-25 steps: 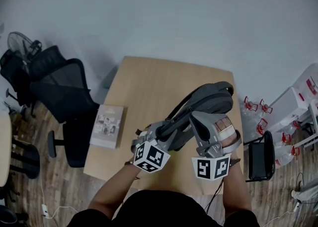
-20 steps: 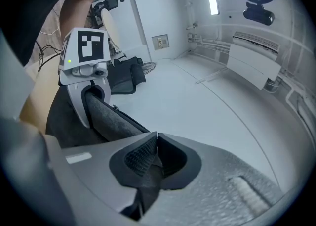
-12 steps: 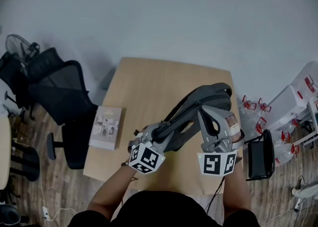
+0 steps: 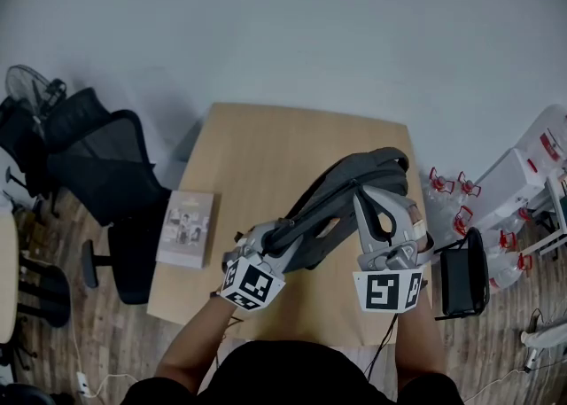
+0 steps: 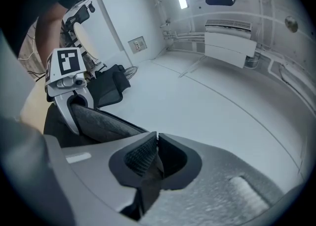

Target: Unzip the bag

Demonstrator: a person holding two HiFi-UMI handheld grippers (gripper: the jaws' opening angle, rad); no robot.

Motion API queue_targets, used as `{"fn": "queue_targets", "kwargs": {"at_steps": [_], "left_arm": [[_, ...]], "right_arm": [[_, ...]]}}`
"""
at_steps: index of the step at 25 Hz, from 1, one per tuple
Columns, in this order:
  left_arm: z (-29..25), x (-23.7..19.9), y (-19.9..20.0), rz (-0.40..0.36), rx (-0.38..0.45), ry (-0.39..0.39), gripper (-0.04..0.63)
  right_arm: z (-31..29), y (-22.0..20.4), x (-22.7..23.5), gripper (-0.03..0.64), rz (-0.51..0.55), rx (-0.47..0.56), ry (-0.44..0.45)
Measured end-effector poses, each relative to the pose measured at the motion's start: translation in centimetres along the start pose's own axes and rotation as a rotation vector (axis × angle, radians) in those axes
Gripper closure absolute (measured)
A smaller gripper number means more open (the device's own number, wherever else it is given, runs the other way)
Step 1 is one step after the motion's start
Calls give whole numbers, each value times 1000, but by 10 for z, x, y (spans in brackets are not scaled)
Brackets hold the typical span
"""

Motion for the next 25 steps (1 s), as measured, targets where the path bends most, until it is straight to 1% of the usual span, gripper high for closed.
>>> {"fn": "queue_targets", "kwargs": {"at_steps": [3, 10, 17, 25], "left_arm": [[2, 0, -3, 1, 11, -4, 485], [9, -2, -17, 26, 73, -37, 483], [24, -13, -41, 53, 138, -61, 482], [31, -20, -60, 88, 173, -65, 479]], "right_arm": [[1, -4, 2, 600, 13, -16, -26], [-1, -22, 14, 601, -8, -58, -57], [-7, -44, 13, 601, -73, -119, -81], [-13, -69, 10, 601, -181, -162, -84]]}}
Point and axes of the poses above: the fingertips, and each gripper's own axes: z backward along the fingers, x to its right, y out of its top, the point moved 10 cm from there along z, backward along the fingers, and after that the axes turned 10 degrees about -x, right-handed, at the moved point
